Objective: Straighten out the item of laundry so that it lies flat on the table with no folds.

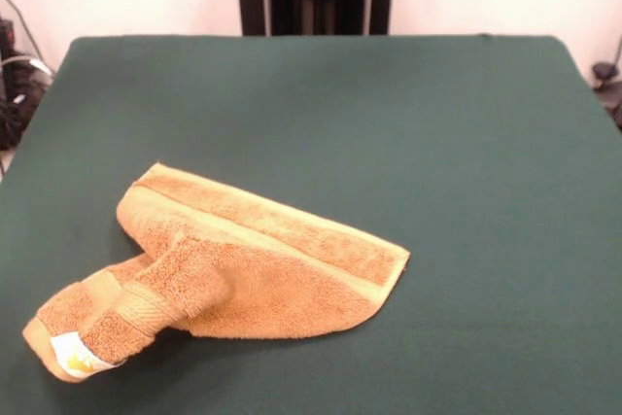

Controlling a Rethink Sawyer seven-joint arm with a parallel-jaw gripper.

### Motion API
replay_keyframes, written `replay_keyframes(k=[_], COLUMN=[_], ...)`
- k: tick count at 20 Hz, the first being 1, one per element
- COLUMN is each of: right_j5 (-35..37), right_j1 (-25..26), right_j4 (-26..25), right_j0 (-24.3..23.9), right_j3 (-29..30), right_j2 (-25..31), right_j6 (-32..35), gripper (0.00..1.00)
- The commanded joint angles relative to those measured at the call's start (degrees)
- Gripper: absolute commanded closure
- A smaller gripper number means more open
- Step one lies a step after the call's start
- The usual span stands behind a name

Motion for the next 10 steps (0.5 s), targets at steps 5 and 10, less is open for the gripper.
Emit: replay_keyframes(k=[5, 10], right_j5=[-14.17, -13.63], right_j1=[0.62, 0.42], right_j4=[-7.59, -8.26], right_j0=[8.85, 13.35], right_j3=[10.32, 6.61], right_j2=[2.16, -1.65], right_j6=[-9.74, -1.44], gripper=[0.0, 0.0])
